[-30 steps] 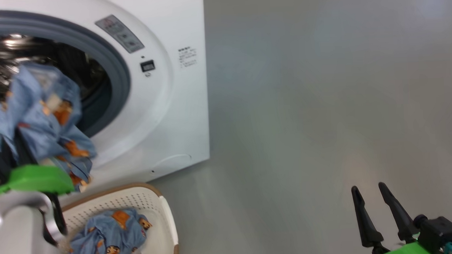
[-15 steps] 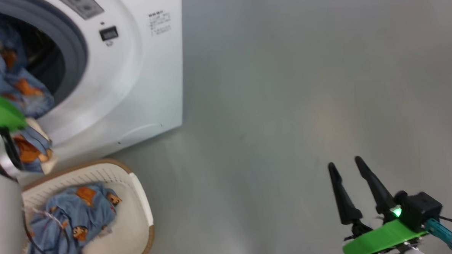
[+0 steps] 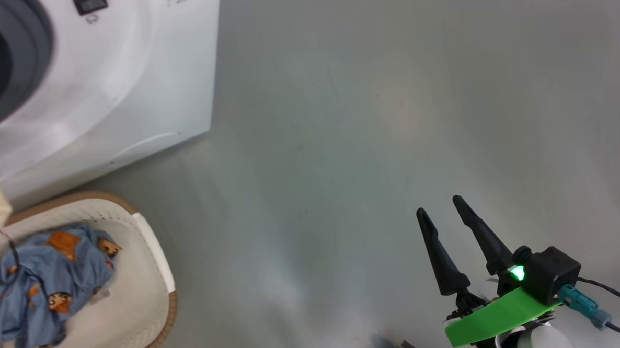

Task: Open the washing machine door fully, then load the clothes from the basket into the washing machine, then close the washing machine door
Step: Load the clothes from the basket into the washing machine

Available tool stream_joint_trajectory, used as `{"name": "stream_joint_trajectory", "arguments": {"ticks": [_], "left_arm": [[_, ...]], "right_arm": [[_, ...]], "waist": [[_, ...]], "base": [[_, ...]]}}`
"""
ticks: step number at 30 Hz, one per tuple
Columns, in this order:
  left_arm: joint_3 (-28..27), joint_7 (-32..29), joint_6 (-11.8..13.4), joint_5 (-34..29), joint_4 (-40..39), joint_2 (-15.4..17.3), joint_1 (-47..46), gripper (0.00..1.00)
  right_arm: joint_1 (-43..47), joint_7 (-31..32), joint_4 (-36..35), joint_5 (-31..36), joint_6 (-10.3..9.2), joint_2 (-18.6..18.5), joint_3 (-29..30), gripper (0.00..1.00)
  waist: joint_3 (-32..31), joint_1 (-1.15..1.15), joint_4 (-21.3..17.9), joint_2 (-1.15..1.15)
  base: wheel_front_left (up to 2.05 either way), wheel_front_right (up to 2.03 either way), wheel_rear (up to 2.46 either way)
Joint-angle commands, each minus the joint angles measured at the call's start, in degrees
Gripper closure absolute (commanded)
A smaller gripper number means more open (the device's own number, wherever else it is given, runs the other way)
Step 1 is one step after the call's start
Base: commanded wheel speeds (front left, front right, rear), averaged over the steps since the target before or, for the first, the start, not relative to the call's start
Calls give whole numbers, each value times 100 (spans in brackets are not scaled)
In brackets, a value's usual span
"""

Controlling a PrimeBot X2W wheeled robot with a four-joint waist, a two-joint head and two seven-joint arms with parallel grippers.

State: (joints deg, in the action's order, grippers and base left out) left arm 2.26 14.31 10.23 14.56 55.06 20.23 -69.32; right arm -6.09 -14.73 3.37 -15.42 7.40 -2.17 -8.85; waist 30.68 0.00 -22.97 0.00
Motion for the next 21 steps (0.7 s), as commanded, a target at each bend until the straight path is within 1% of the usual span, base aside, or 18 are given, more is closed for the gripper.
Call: {"name": "stream_joint_trajectory", "arguments": {"ticks": [1, 5, 8, 11, 13, 15, 16, 17, 19, 20, 21], "left_arm": [[-58, 68, -53, -58, -112, 324, -189, 100], [-75, 68, -109, -90, -56, 458, -635, 100], [-148, 68, -27, -132, -160, 585, -917, 100], [-232, 68, 3, -136, -244, 621, -1046, 100], [-143, 68, -32, -237, -140, 633, -1045, 100], [-86, 68, -7, -305, -3, 625, -1064, 100], [-60, 68, -4, -326, 83, 610, -1068, 96], [-22, 68, 9, -358, 191, 592, -1073, 85], [28, 68, -41, -363, 369, 526, -1094, 58], [56, 68, -67, -371, 431, 500, -1092, 47], [64, 68, -88, -361, 478, 463, -1087, 24]], "right_arm": [[-29, -27, -139, -144, 9, -71, -122, 0], [-30, -27, -149, -172, 9, -71, -93, 0], [-47, -27, -170, -173, 9, -71, -120, 0], [-64, -27, -186, -191, 9, -71, -104, 0], [-59, -27, -183, -209, 9, -71, -70, 0], [-47, -27, -177, -235, 9, -71, -11, 0], [-43, -27, -170, -254, 9, -71, 14, 0], [-38, -27, -160, -268, 9, -71, 35, 0], [-31, -27, -143, -293, 9, -71, 41, 0], [-36, -27, -138, -299, 9, -71, 36, 0], [-45, -27, -138, -306, 9, -71, 34, 0]], "waist": [[201, 0, -126, 0], [366, 0, -211, 0], [503, 0, -286, 0], [602, 0, -330, 0], [633, 0, -328, 0], [654, 0, -298, 0], [654, 0, -280, 0], [638, 0, -255, 0], [606, 0, -200, 0], [589, 0, -173, 0], [567, 0, -140, 0]], "base": [[0, 0, 0], [0, 0, 0], [0, 0, 0], [0, 0, 0], [0, 0, 0], [0, 0, 0], [0, 0, 0], [0, 0, 0], [0, 0, 0], [0, 0, 0], [0, 0, 0]]}}
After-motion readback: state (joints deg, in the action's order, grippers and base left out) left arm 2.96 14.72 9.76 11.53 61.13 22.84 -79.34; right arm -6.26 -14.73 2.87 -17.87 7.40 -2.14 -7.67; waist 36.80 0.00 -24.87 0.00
